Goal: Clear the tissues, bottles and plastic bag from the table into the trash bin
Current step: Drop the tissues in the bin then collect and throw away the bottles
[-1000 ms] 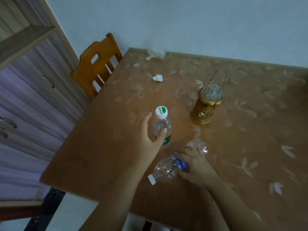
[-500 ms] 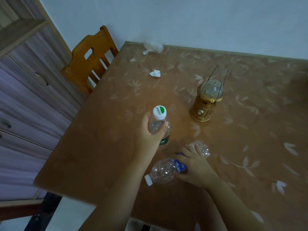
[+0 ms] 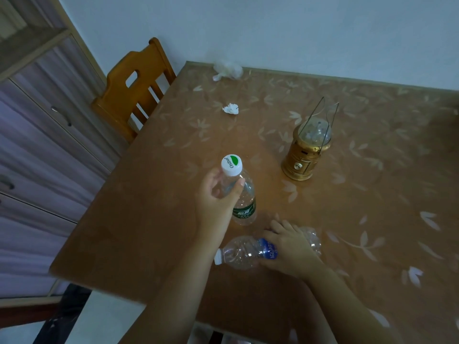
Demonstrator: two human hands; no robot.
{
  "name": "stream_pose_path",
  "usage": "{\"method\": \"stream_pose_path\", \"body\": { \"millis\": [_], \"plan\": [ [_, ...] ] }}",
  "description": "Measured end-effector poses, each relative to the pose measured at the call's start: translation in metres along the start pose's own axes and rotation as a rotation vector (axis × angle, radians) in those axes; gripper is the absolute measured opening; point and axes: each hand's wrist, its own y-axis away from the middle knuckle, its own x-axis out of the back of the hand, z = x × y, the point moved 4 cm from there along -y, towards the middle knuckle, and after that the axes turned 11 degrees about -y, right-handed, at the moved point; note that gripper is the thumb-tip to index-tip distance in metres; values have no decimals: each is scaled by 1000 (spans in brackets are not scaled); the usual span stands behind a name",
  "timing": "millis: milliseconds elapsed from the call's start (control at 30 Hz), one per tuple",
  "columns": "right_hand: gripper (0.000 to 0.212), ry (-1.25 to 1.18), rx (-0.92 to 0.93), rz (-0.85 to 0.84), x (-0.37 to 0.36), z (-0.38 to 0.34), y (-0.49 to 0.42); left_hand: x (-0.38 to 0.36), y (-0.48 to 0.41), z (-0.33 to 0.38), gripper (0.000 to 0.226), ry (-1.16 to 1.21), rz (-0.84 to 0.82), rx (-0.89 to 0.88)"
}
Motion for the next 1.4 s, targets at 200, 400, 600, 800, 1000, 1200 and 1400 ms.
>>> {"method": "stream_pose_path", "body": {
  "millis": [200, 400, 600, 800, 1000, 1200, 1400],
  "plan": [
    [61, -32, -39, -67, -6, 0, 4, 17, 10, 5, 40, 22, 37, -27],
    [64, -6, -42, -94, -5, -5, 7, 33, 15, 9, 38, -5, 75, -63],
    [64, -32, -94, -151, -8, -6, 18, 52, 26, 20, 38, -10, 103, -96],
    [64, -117, -219, -70, 0, -15, 44, 75, 38, 30, 38, -69, 104, -156],
    [66, -222, -423, 96, 27, -37, 73, 93, 51, 28, 43, -112, 46, -162],
    [68, -262, -464, 326, 59, -82, 103, 116, 76, 33, 53, -173, -45, -169],
    [67, -216, -567, 496, 79, -130, 143, 142, 105, 42, 53, -202, -94, -277]
  ]
}}
